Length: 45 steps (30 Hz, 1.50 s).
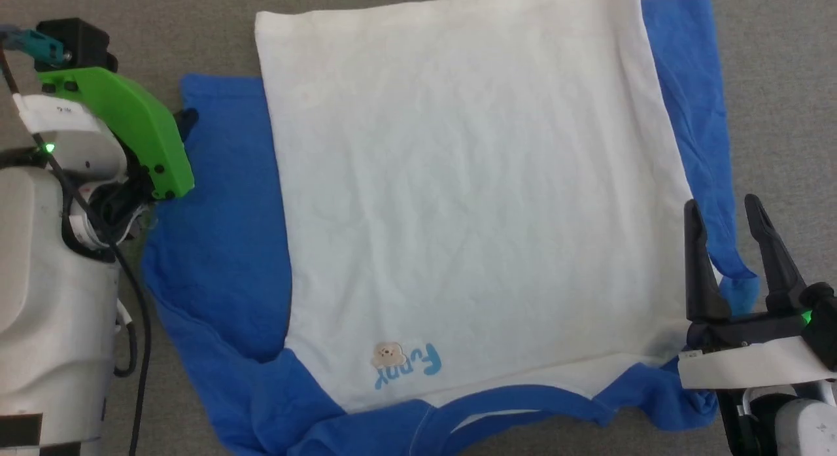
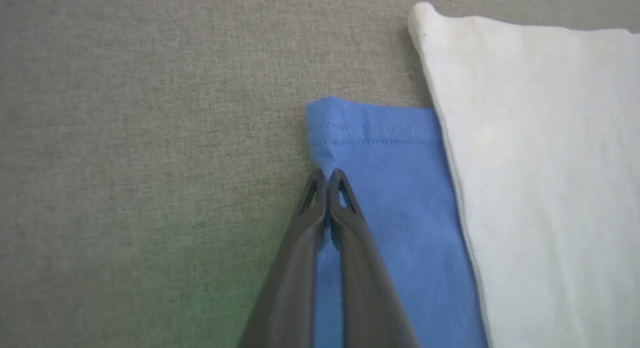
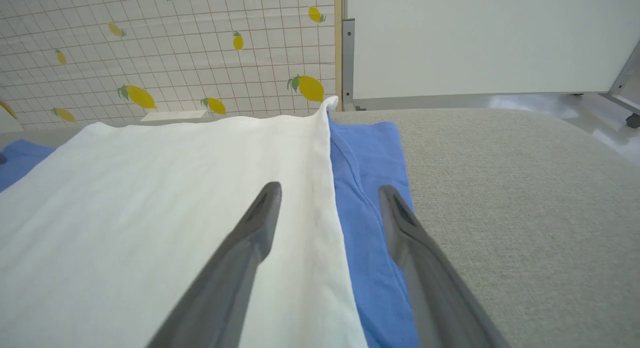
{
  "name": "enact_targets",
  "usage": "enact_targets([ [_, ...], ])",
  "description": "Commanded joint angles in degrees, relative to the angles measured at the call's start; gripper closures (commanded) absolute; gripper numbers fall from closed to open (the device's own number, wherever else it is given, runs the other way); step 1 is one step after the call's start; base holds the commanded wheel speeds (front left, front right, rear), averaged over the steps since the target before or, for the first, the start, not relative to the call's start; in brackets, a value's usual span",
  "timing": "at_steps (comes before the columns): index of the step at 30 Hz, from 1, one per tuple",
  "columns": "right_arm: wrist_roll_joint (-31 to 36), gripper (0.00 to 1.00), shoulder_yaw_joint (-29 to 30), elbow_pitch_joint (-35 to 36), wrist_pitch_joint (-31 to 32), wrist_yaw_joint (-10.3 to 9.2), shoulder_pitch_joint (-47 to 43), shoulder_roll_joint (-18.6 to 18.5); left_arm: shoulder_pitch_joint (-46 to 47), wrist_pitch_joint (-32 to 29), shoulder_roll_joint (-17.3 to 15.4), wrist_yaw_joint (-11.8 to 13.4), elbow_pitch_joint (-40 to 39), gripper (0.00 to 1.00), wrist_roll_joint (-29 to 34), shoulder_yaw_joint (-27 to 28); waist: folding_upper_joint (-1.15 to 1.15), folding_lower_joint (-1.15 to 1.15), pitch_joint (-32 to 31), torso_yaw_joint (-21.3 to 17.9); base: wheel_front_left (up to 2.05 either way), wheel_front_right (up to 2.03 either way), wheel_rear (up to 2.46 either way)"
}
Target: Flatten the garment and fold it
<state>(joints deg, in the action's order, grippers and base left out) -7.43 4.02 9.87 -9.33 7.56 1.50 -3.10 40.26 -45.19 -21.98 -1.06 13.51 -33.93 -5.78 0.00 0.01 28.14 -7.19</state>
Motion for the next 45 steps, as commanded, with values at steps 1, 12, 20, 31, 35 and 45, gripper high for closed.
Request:
enact_targets([
  [1,0.38,0.0,0.1,-0.28,0.18,-0.08,0.24,-0.13,-1.19,0.9,0.14,-0.44,-0.07,1.0,-0.72,0.65,0.0,-0.01,-3.19,0.98,0.0,0.0,0.0],
  [12,1.04,0.0,0.19,-0.19,1.93,-0.08,-4.1,0.02,-5.02,8.56,-1.8,-3.85,-5.53,1.0,-2.52,3.16,0.0,-0.01,-14.69,3.81,0.0,0.0,0.0],
  [20,1.14,0.0,0.85,0.79,3.27,-0.08,-7.47,0.16,-10.45,9.85,-5.32,-4.84,-13.71,1.0,-2.84,4.37,0.0,-0.01,-20.6,5.22,0.0,0.0,0.0],
  [31,-0.28,0.0,2.08,1.76,4.01,-0.08,-10.45,0.21,-15.64,9.72,-1.18,-4.05,-27.89,1.0,-0.45,-3.85,0.0,-0.01,-24.95,7.67,0.0,0.0,0.0],
  [35,-0.48,0.0,2.82,2.39,4.21,-0.08,-10.78,0.22,-16.75,10.16,2.65,-2.53,-31.69,1.0,4.07,-10.41,0.0,-0.01,-25.36,8.23,0.0,0.0,0.0],
  [45,-0.79,0.0,7.28,5.16,4.38,-0.08,-10.69,0.22,-17.13,25.85,17.85,-1.81,-13.78,1.0,17.23,-34.51,0.0,-0.01,-24.23,7.43,0.0,0.0,0.0],
])
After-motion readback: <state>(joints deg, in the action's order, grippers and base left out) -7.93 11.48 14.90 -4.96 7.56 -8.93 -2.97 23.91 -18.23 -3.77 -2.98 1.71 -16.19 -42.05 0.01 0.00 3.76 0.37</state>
